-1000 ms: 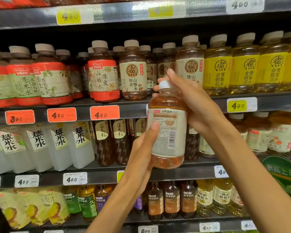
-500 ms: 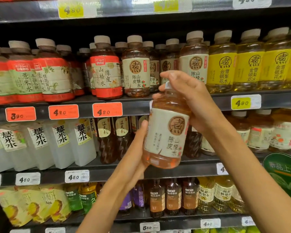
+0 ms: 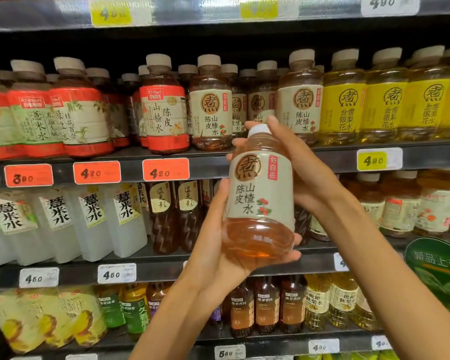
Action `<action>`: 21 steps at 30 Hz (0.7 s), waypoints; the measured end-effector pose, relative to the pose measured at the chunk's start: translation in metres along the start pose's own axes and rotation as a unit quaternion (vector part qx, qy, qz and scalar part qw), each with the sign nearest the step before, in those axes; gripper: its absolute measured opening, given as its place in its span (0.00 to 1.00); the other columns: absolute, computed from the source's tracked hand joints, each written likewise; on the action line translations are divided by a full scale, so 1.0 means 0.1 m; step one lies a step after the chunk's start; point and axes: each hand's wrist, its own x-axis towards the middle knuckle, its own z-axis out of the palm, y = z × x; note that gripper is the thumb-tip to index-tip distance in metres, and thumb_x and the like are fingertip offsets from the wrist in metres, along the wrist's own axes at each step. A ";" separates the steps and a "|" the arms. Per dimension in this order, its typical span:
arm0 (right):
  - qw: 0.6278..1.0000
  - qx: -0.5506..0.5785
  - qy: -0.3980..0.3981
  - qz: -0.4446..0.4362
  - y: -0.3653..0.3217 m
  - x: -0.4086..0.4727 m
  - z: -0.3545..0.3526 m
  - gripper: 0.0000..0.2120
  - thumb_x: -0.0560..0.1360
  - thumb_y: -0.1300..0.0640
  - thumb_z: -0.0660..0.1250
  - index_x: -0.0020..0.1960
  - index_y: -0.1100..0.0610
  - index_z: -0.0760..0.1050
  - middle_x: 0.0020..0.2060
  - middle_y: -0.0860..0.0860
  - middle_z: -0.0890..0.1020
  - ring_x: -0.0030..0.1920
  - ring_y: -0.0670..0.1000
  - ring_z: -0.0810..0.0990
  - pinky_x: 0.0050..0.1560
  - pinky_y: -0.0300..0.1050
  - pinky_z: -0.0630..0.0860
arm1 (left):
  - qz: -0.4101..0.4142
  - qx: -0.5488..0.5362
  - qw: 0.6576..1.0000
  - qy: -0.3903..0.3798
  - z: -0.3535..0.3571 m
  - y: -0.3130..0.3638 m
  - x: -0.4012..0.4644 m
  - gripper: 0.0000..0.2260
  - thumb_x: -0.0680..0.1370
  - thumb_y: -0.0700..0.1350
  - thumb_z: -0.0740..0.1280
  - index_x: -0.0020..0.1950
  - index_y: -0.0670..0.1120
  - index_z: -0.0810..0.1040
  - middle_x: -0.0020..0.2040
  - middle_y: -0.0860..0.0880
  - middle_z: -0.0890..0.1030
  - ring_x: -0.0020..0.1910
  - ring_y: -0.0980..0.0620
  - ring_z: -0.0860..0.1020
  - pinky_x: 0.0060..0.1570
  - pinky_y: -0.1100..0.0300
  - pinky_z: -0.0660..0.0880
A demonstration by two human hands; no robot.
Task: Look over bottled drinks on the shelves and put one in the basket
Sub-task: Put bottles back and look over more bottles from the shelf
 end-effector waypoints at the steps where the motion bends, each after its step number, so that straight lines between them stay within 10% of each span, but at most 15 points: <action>1: 1.000 0.022 0.007 0.004 0.02 0.01 0.00 0.16 0.73 0.46 0.66 0.55 0.54 0.78 0.49 0.57 0.85 0.51 0.56 0.83 0.56 0.52 0.79 | -0.008 -0.003 1.000 -0.005 0.00 0.00 -0.01 0.29 0.73 0.63 0.66 0.66 0.44 0.76 0.60 0.34 0.79 0.52 0.35 0.81 0.49 0.42 0.80; 14: 0.980 0.139 0.023 0.143 0.12 -0.08 0.00 0.22 0.80 0.48 0.60 0.36 0.59 0.82 0.31 0.54 0.83 0.32 0.50 0.83 0.33 0.40 0.80 | -0.038 -0.001 0.999 0.018 0.27 0.19 -0.15 0.35 0.74 0.54 0.71 0.68 0.29 0.68 0.58 0.25 0.75 0.54 0.33 0.80 0.56 0.45 0.78; 16: 0.975 0.156 -0.003 0.157 0.14 -0.11 0.01 0.24 0.79 0.46 0.60 0.34 0.59 0.83 0.31 0.53 0.83 0.31 0.49 0.82 0.32 0.39 0.79 | 0.046 0.156 0.980 0.114 0.35 0.24 -0.04 0.23 0.83 0.50 0.56 0.58 0.28 0.72 0.44 0.23 0.78 0.48 0.45 0.84 0.52 0.58 0.79; 19: 0.969 0.169 -0.032 0.175 0.15 -0.16 0.01 0.24 0.77 0.42 0.62 0.35 0.58 0.83 0.31 0.52 0.82 0.32 0.48 0.82 0.34 0.40 0.80 | 0.094 0.122 0.982 0.111 0.31 0.30 -0.03 0.17 0.82 0.42 0.55 0.34 0.40 0.68 0.14 0.44 0.71 0.15 0.61 0.73 0.17 0.71 0.69; 21: 0.970 0.171 -0.036 0.169 0.16 -0.17 0.01 0.21 0.76 0.44 0.63 0.35 0.58 0.83 0.31 0.52 0.82 0.32 0.48 0.82 0.35 0.41 0.80 | 0.027 0.075 0.995 0.064 0.22 0.22 -0.10 0.11 0.74 0.43 0.70 0.39 0.35 0.76 0.24 0.36 0.79 0.27 0.59 0.81 0.31 0.68 0.78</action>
